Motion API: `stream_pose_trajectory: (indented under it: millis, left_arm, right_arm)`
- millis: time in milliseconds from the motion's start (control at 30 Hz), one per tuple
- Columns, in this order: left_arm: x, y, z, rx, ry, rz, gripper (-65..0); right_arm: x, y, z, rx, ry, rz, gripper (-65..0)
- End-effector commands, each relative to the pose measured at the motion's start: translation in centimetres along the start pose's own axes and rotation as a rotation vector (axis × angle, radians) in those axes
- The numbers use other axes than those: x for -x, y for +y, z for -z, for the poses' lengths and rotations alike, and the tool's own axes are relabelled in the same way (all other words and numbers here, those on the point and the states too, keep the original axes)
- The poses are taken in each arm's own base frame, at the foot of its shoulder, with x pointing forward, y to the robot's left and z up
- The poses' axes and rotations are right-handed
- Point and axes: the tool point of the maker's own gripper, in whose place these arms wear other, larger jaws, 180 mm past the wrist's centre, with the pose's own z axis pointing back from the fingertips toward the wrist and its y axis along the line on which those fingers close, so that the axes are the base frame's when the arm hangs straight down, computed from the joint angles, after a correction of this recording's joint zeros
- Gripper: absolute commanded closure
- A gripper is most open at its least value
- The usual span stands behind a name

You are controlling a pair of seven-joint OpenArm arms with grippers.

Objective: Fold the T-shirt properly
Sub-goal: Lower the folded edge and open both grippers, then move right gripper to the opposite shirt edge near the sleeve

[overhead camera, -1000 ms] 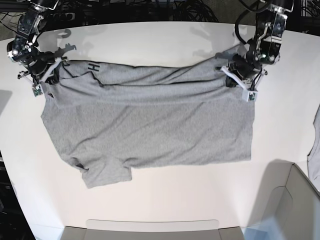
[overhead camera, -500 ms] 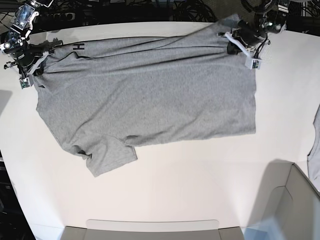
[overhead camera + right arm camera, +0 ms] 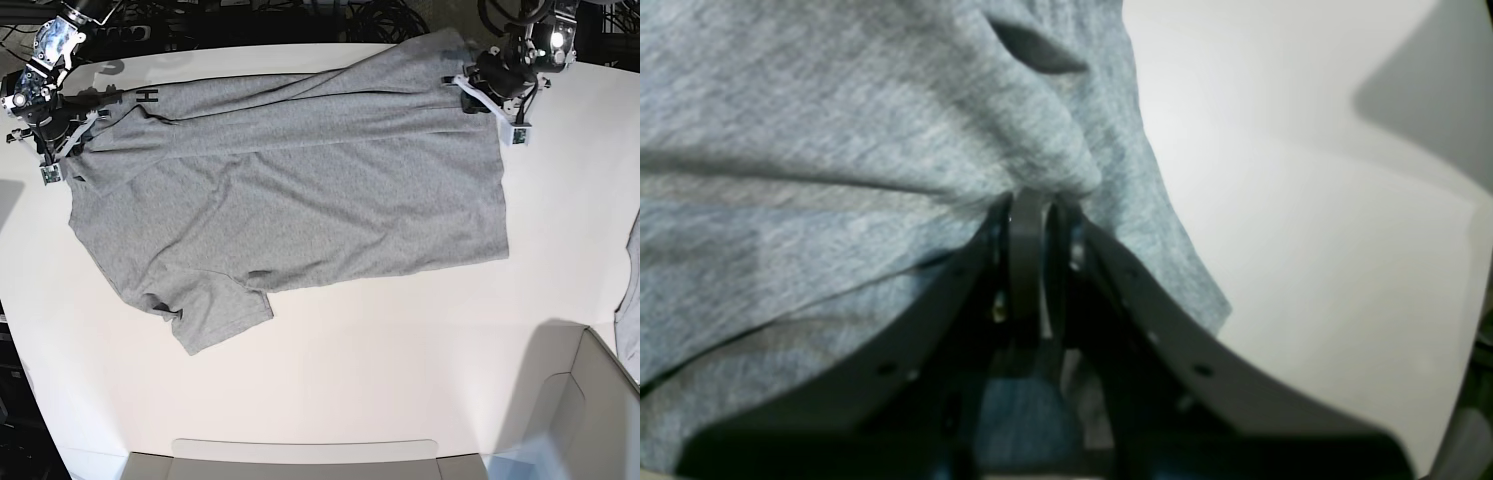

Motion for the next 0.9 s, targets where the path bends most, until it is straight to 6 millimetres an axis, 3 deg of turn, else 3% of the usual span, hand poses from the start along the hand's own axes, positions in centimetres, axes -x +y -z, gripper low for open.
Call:
stream_pose_trajectory:
  millis: [0, 100, 267, 467, 533, 600, 667, 867]
  left_arm:
    - [-1.5, -0.7, -0.6, 0.015, -0.055, 0.01, -16.6]
    - [-1.8, -1.7, -0.8, 0.035, -0.073, -0.006, -16.6]
    - [-1.7, -1.4, -0.8, 0.026, -0.072, -0.017, -16.7]
    - [-1.6, 3.8, -2.6, -0.112, -0.124, -0.153, -17.1]
    - [-2.0, 4.2, -2.7, -0.122, -0.134, -0.157, -18.7]
    - [-2.5, 4.2, -2.7, -0.119, -0.148, -0.155, -19.6]
    - [-4.8, 3.9, -2.6, -0.107, -0.204, -0.154, -19.5]
    - [-9.1, 2.9, -2.4, -0.066, -0.227, -0.148, -19.4]
  right_arm:
    - [2.7, -0.3, 0.0, 0.016, 0.127, -0.038, -5.0]
    - [2.2, 0.1, 0.2, 0.012, 0.118, -0.03, -5.0]
    - [2.1, 0.0, 0.2, 0.013, 0.115, -0.03, -5.0]
    - [1.5, -0.1, 0.3, 0.016, 0.104, -0.028, -5.0]
    - [1.1, -0.2, 0.3, 0.02, 0.094, -0.028, -5.0]
    - [-0.1, -0.7, 0.1, 0.035, 0.065, -0.022, -5.0]
    - [-2.3, -1.5, -0.5, 0.065, 0.01, -0.027, -4.8]
    - [-8.9, -4.3, -5.3, 0.225, -0.203, 0.032, -4.8]
